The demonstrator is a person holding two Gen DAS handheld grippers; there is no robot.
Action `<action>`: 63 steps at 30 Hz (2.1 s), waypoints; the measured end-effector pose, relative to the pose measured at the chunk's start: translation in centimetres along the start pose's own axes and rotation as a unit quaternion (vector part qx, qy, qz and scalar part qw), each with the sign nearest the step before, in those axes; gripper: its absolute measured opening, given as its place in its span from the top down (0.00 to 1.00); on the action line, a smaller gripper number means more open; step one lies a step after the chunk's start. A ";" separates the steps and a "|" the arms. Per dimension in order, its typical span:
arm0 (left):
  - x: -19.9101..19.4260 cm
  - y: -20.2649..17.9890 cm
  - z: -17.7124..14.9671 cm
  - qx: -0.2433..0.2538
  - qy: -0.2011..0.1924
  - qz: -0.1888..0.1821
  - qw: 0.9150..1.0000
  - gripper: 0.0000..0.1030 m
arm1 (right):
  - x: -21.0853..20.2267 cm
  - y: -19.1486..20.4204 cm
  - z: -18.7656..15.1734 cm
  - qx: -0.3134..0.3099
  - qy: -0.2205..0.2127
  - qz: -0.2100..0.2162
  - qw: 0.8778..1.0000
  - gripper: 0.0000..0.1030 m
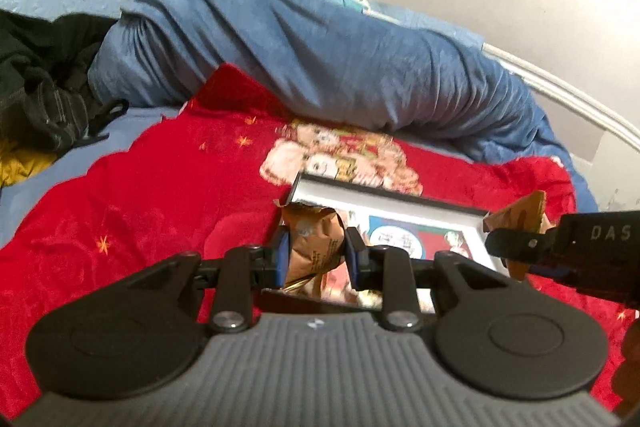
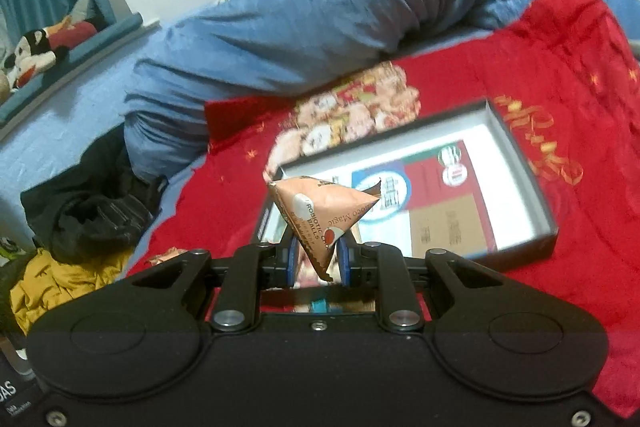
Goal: Organize objects
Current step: 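Carry the brown candies in both tools over the black box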
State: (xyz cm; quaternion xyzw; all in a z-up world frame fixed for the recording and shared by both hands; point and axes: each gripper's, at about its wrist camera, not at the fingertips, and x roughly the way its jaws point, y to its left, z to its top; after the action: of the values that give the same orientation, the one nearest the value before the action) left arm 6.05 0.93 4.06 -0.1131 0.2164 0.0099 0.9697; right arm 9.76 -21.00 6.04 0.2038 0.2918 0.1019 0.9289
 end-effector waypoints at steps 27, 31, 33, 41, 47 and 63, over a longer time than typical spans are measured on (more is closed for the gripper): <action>5.3 -2.9 4.1 0.009 -0.041 -0.057 0.997 0.69 | 3.2 -3.0 4.5 0.022 -0.014 -0.017 1.000 0.81; 7.4 -2.7 3.2 0.003 -0.015 -0.051 0.999 0.69 | 5.3 -5.2 3.0 0.039 0.007 -0.031 0.999 0.81; 7.9 -2.7 2.9 0.000 -0.005 -0.054 0.999 0.69 | 5.9 -5.9 2.5 0.045 0.014 -0.036 0.998 0.81; 8.3 -3.4 1.9 0.022 0.007 -0.055 0.998 0.68 | 6.5 -6.7 2.3 0.046 0.019 -0.043 0.998 0.81; 8.7 -3.6 1.3 0.027 0.020 -0.057 0.998 0.68 | 6.6 -6.9 2.1 0.054 0.025 -0.046 0.997 0.81; 9.3 -5.2 -0.5 0.053 0.042 -0.066 0.995 0.68 | 6.5 -8.1 2.1 0.071 0.038 -0.068 0.994 0.81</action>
State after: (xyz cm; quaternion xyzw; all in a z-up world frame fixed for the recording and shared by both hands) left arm 14.61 -4.57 0.82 -0.0757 0.2490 -0.0708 0.9629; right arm 16.82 -26.91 0.81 0.2446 0.3466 0.0257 0.9052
